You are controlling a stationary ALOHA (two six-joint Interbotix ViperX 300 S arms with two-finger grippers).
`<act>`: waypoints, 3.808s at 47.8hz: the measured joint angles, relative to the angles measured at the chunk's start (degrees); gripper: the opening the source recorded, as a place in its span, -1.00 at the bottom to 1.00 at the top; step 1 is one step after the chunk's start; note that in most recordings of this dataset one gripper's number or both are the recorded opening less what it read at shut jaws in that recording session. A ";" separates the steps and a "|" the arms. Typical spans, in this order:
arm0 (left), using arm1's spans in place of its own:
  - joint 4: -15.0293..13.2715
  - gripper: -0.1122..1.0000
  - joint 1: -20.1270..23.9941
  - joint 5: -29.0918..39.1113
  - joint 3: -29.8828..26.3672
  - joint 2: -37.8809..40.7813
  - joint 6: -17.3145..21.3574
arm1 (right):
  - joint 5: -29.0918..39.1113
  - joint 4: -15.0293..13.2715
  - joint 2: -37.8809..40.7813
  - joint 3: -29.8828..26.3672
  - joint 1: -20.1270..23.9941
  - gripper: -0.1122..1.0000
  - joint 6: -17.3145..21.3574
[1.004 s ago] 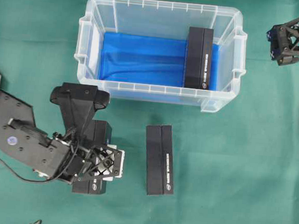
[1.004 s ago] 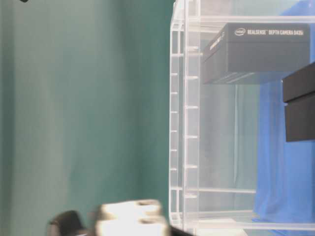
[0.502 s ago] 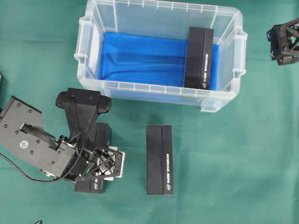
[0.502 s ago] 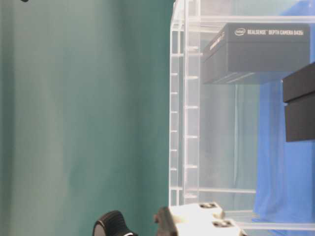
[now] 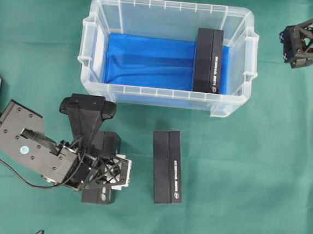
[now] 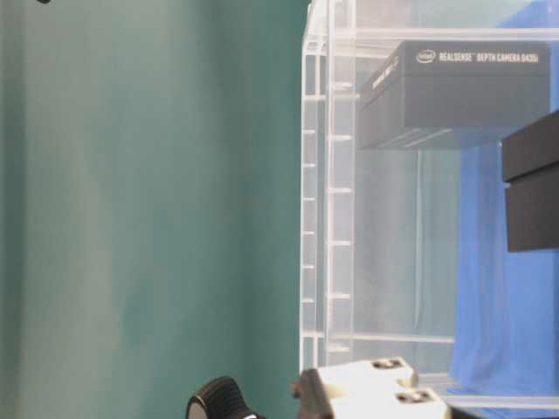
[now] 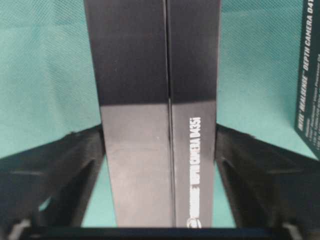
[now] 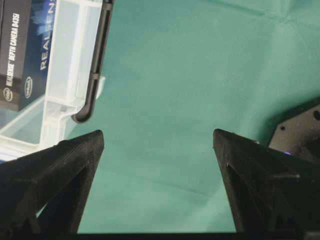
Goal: Take out the box from the case.
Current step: 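Carry the box toward the front-left of the case and lower it, then set the box upright on the table and open the left gripper, then withdraw the left gripper to the upper left, then move the open right gripper over the right black box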
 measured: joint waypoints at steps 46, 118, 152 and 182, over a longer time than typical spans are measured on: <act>0.62 0.94 1.05 22.59 -14.94 -10.72 2.90 | 0.00 0.00 0.00 0.00 0.00 0.81 0.00; 0.26 0.94 15.38 27.25 5.98 -35.68 18.19 | 2.11 0.00 -0.26 0.18 0.00 0.81 0.09; -1.23 0.94 36.47 29.00 5.89 -35.60 39.81 | 2.11 0.00 -0.26 0.18 0.00 0.81 0.26; -1.58 0.94 36.39 29.88 5.80 -35.60 39.81 | 2.02 0.09 -0.26 0.18 0.00 0.81 3.87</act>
